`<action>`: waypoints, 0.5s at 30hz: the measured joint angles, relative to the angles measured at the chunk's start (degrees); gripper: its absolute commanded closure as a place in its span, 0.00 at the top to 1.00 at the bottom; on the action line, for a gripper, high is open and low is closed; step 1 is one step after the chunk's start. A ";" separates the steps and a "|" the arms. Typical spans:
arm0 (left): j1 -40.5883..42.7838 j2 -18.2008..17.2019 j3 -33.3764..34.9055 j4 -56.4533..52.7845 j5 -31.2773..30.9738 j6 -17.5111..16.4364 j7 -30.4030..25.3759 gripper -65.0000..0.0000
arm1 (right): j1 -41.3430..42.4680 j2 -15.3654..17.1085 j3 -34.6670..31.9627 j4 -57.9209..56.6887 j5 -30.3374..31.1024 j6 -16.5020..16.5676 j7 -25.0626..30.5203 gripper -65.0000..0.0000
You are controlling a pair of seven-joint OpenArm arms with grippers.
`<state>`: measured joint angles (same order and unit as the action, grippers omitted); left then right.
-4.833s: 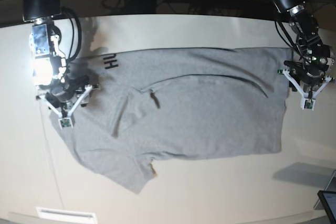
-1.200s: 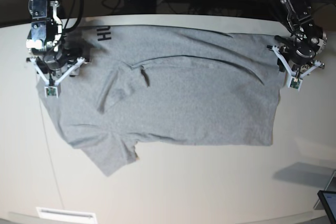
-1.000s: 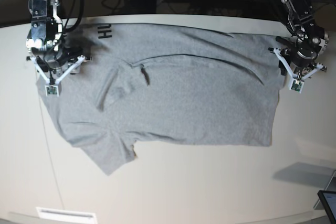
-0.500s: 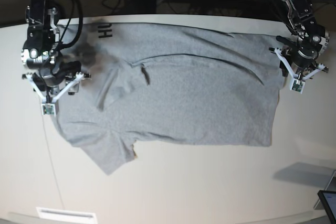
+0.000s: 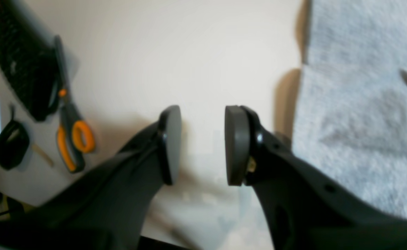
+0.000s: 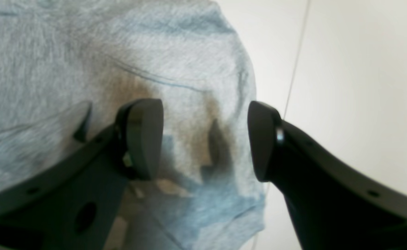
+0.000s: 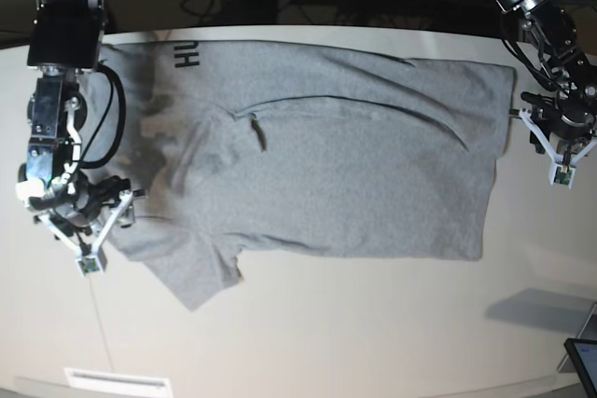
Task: Fold the T-shirt properly
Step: 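Move the right gripper down the shirt side and grasp near the sleeve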
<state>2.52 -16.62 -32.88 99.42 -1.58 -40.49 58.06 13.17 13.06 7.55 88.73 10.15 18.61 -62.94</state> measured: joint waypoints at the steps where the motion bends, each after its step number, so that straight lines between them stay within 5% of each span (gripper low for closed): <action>1: -0.02 -0.26 -0.02 -0.04 0.00 0.00 0.00 0.33 | 0.98 0.07 1.64 -1.40 -0.59 2.29 0.00 0.57; 5: 0.52 -1.18 -0.11 -0.22 0.13 0.09 -0.04 0.33 | 6.21 0.87 8.37 -7.96 -1.11 11.82 0.24 0.57; 11: 0.81 -0.98 0.22 -0.48 0.07 0.09 -0.02 0.33 | 9.79 2.91 11.02 -17.55 -1.46 17.20 -2.47 0.57; 15: 0.66 -0.87 0.28 -0.48 -0.09 0.07 -0.17 0.33 | 10.88 1.33 14.67 -21.59 -0.22 21.55 -2.84 0.57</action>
<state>3.18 -17.50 -32.60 98.94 -1.67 -40.42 57.89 24.05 14.39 22.22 67.13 9.93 40.16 -65.78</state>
